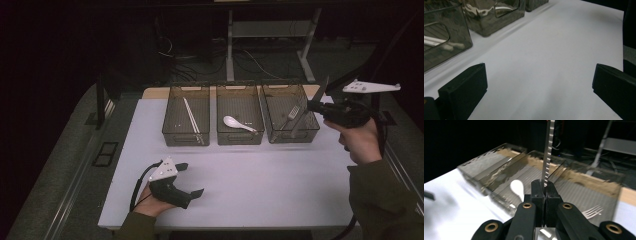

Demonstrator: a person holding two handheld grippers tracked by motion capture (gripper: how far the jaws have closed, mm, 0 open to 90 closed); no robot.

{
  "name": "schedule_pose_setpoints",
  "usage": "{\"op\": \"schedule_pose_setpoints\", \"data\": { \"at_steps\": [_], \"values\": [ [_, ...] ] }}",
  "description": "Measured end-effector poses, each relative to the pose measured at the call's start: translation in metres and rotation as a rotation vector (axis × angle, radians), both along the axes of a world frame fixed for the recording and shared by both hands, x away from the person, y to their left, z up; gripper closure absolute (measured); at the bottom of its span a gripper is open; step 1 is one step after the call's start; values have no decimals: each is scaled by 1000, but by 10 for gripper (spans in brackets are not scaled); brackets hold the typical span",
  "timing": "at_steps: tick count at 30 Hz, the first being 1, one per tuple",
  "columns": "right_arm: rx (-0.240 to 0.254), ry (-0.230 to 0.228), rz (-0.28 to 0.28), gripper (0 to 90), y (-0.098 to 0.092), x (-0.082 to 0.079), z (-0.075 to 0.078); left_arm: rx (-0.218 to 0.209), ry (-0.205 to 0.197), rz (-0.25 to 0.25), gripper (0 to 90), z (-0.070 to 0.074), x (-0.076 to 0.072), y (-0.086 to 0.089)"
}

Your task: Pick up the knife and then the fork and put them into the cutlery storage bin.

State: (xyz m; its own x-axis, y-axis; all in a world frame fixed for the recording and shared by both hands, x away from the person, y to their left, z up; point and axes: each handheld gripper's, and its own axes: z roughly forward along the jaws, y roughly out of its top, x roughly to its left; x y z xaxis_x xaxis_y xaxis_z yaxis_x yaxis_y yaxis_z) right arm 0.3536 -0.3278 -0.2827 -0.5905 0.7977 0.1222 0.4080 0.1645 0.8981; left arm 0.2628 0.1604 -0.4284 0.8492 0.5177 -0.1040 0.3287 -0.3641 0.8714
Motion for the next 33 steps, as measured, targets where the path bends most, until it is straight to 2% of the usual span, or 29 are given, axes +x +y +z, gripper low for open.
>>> {"op": "schedule_pose_setpoints", "data": {
  "at_steps": [5, 9, 13, 17, 22, 26, 29, 33],
  "values": [
    [-44, 4, -49, 883, -8, 19, 13, 0, -2, -1, 0, 0, 0, -1],
    [-96, 21, -85, 884, -14, 37, 13, 0, 5, -1, 0, -1, 1, -2],
    [-135, 64, -116, 884, -18, 56, 3, 3, 4, -4, 0, -1, 0, -2],
    [-187, 113, -119, 884, -17, 70, -13, 4, 4, -8, 0, 0, 0, -2],
    [-221, 170, -126, 883, -20, 79, -33, 9, 9, -14, 0, -2, 1, -3],
    [-267, 210, -126, 884, -22, 83, -45, 11, 9, -19, 0, -2, 0, -3],
    [-277, 240, -123, 883, -24, 85, -51, 11, 14, -19, 0, -2, 1, -4],
    [-261, 244, -128, 883, -24, 89, -52, 15, 17, -20, 0, -3, 2, -4]
  ]
}}
